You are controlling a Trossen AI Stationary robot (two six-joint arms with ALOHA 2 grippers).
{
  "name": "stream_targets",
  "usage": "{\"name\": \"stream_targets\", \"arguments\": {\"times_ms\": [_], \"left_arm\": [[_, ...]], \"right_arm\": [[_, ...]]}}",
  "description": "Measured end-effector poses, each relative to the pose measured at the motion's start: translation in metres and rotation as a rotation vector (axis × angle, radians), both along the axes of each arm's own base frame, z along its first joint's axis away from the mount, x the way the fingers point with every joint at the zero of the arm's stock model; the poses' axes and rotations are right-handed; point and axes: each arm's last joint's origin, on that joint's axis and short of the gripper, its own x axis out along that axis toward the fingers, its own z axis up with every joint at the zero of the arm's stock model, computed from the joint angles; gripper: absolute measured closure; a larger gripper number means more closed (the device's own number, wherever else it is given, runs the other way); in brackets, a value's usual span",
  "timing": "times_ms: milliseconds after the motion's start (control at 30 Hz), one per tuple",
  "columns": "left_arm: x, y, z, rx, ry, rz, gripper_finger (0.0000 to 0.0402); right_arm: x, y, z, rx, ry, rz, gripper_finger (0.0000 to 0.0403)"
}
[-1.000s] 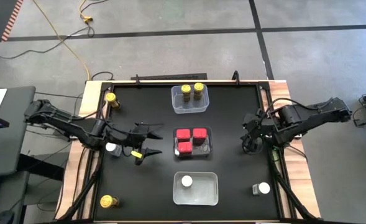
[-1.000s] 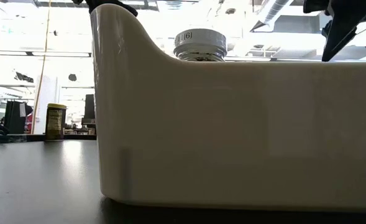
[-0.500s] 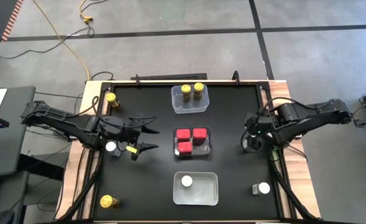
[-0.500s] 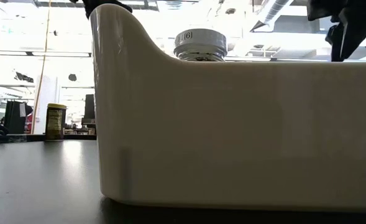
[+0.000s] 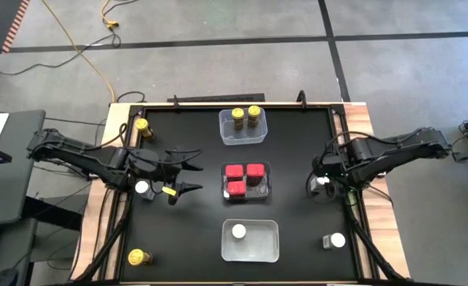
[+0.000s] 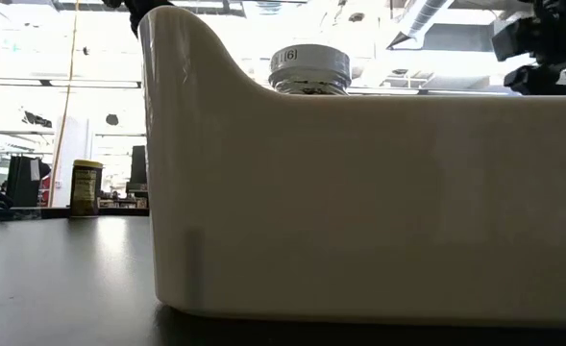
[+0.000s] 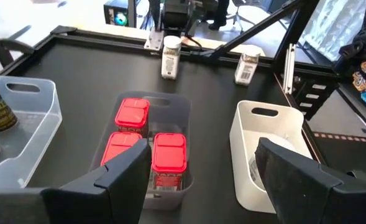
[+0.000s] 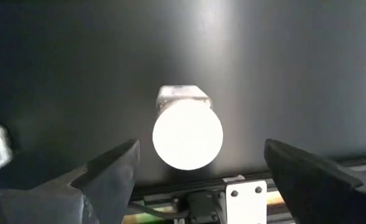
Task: Sort spices by type
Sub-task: Put the top right white seasoning bottle into the gray bin
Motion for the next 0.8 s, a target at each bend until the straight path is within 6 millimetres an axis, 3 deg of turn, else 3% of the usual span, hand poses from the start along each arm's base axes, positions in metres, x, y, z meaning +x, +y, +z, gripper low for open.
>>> {"name": "stream_targets", "arguments": {"times_ms": [800], "left_arm": [[-0.001, 0.001, -0.002, -0.006, 0.019, 0.031, 0.0125]], "right_arm": [[0.0, 0.001, -0.055, 0.033, 0.029, -0.091, 0.0027]]}}
